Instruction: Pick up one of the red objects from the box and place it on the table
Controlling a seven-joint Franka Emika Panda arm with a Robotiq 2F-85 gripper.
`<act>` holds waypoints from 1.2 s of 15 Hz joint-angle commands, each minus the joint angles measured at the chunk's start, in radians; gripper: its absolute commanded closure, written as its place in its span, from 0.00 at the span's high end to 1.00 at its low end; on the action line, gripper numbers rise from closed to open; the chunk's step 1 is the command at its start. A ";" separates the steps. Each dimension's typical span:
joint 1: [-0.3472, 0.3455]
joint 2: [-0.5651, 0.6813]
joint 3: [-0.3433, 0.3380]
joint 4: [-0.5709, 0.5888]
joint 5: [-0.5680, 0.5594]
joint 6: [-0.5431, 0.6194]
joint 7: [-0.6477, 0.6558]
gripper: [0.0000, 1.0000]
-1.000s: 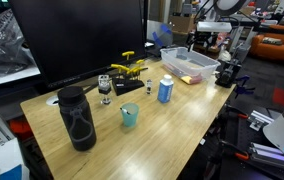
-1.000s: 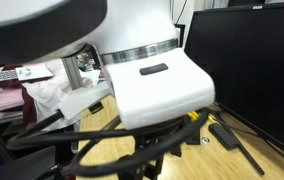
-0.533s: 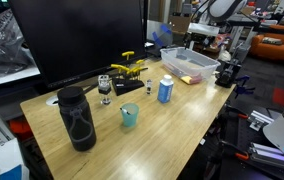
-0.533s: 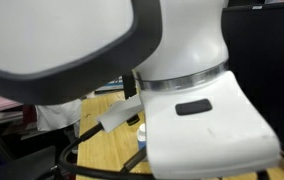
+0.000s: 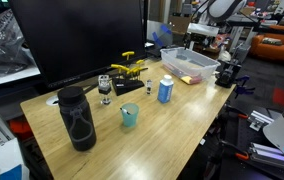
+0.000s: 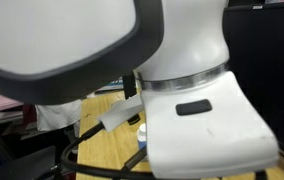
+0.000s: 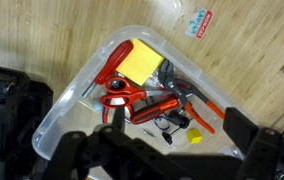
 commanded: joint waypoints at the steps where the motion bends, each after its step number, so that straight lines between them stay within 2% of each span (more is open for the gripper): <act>1: 0.024 0.071 -0.027 0.038 0.072 0.044 0.028 1.00; 2: 0.028 0.107 -0.033 0.052 0.136 0.055 0.010 1.00; 7: 0.045 0.283 -0.089 0.135 0.261 0.203 0.076 1.00; 13: 0.120 0.440 -0.179 0.237 0.296 0.295 0.157 1.00; 14: 0.114 0.399 -0.167 0.202 0.306 0.274 0.109 1.00; 18: 0.127 0.418 -0.180 0.211 0.308 0.274 0.112 1.00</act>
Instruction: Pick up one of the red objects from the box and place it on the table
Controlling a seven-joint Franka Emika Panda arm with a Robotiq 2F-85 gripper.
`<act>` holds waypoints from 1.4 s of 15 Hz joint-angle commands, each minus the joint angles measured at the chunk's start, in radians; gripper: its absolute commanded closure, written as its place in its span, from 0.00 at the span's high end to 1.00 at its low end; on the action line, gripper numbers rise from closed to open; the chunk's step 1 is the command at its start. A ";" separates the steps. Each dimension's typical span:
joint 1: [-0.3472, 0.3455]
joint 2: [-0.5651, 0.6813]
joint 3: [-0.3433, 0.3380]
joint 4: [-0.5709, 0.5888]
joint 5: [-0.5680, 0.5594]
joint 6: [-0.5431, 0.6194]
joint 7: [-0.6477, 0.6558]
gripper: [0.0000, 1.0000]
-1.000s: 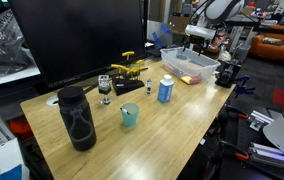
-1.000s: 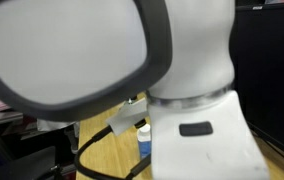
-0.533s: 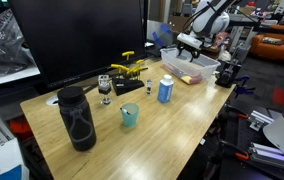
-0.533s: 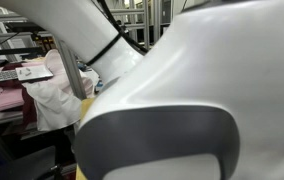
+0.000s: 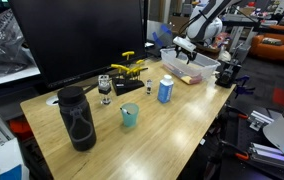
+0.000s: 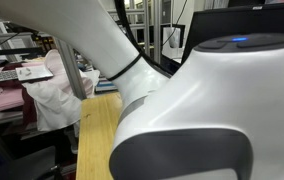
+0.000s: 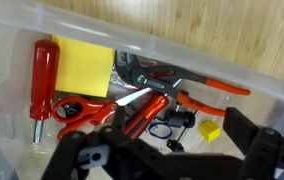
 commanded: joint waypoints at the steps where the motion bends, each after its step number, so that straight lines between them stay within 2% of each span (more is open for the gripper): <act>1: 0.025 0.004 -0.023 0.002 0.030 0.000 -0.024 1.00; 7: 0.032 0.017 -0.032 0.006 0.031 -0.004 -0.009 1.00; 14: 0.052 0.089 -0.085 0.045 0.032 0.000 0.023 1.00; 18: 0.020 0.134 -0.066 0.074 0.085 -0.018 0.000 1.00; 21: -0.021 0.166 -0.026 0.091 0.160 -0.007 -0.028 1.00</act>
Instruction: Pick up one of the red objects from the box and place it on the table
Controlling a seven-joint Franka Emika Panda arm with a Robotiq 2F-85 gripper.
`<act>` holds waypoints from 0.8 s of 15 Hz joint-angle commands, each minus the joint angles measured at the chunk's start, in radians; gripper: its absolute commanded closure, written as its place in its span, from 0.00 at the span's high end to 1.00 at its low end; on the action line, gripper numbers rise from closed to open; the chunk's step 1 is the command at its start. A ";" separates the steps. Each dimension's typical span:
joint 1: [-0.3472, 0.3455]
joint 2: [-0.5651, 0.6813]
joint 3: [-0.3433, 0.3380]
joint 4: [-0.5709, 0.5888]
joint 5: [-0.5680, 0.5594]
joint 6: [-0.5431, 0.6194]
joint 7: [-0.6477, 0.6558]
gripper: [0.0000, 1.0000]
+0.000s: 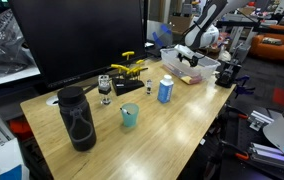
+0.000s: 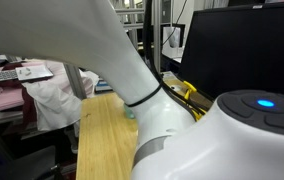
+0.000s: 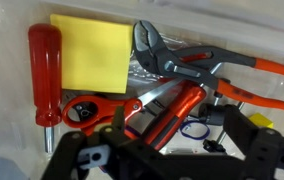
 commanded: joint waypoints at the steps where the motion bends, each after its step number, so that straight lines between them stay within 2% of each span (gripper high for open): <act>1: -0.046 0.040 0.042 0.043 0.087 0.001 -0.041 1.00; 7: -0.057 0.096 0.044 0.106 0.156 0.002 -0.031 1.00; 8: -0.031 0.080 0.020 0.082 0.136 -0.003 -0.029 1.00; 12: -0.028 0.087 0.018 0.086 0.138 -0.003 -0.029 1.00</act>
